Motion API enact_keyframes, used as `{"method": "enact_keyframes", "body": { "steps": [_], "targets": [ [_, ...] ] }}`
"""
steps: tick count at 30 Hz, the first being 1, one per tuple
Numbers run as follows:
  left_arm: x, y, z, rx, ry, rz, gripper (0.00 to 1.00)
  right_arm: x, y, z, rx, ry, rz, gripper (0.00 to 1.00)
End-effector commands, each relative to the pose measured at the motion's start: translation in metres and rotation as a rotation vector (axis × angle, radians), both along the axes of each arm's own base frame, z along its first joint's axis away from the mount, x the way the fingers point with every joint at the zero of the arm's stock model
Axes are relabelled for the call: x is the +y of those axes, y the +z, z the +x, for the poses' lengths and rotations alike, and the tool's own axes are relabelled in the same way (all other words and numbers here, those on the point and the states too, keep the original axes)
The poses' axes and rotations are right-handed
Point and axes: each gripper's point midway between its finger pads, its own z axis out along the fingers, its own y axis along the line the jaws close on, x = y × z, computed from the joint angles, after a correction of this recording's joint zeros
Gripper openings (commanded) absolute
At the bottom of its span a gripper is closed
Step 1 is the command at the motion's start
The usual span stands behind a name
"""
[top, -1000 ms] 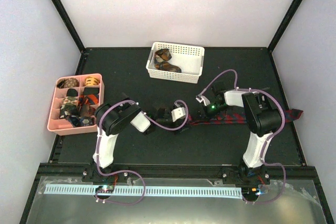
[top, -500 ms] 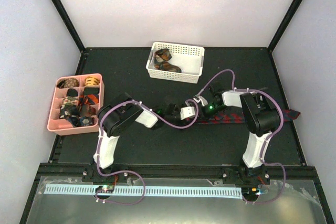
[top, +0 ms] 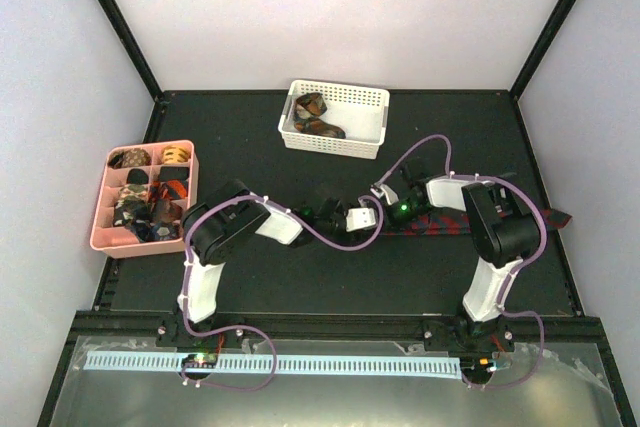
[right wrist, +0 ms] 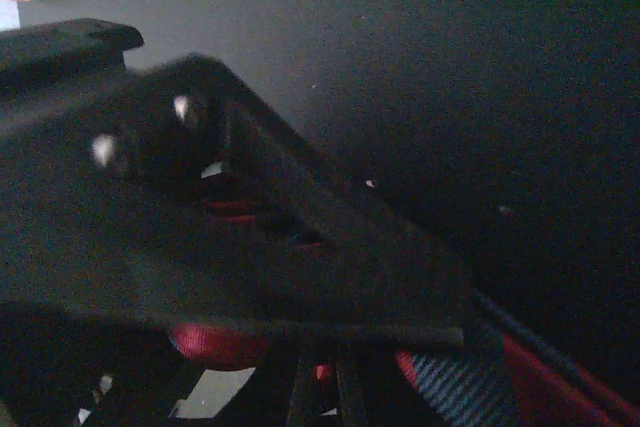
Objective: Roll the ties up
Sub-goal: Roll the tie at the center of the board.
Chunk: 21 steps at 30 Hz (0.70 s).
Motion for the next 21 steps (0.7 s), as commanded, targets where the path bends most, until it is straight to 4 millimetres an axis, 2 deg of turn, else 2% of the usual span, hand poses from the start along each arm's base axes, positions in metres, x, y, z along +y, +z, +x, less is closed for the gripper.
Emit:
{"method": "enact_keyframes", "body": {
  "steps": [1, 2, 4, 7, 10, 15, 21],
  "targets": [
    [0.042, -0.051, -0.016, 0.109, 0.056, 0.179, 0.61, -0.009, -0.021, -0.009, 0.028, 0.002, -0.082, 0.02],
    [0.042, -0.045, -0.015, 0.118, 0.062, 0.14, 0.68, -0.011, -0.028, -0.01, 0.036, 0.002, -0.102, 0.02],
    [0.043, -0.032, -0.013, 0.134, 0.082, 0.057, 0.73, -0.016, -0.038, -0.013, 0.054, -0.002, -0.132, 0.02],
    [0.046, -0.012, -0.01, 0.152, 0.101, -0.067, 0.75, -0.019, -0.043, -0.012, 0.067, -0.004, -0.16, 0.02],
    [0.048, -0.003, -0.005, 0.166, 0.122, -0.141, 0.75, -0.023, -0.047, -0.011, 0.064, -0.01, -0.195, 0.02],
    [0.041, -0.001, -0.011, 0.206, 0.076, -0.21, 0.71, -0.026, -0.05, -0.011, 0.067, -0.015, -0.214, 0.02],
    [0.04, -0.007, -0.012, 0.153, 0.06, -0.162, 0.54, -0.023, -0.045, -0.009, 0.058, -0.015, -0.188, 0.02]
  ]
}}
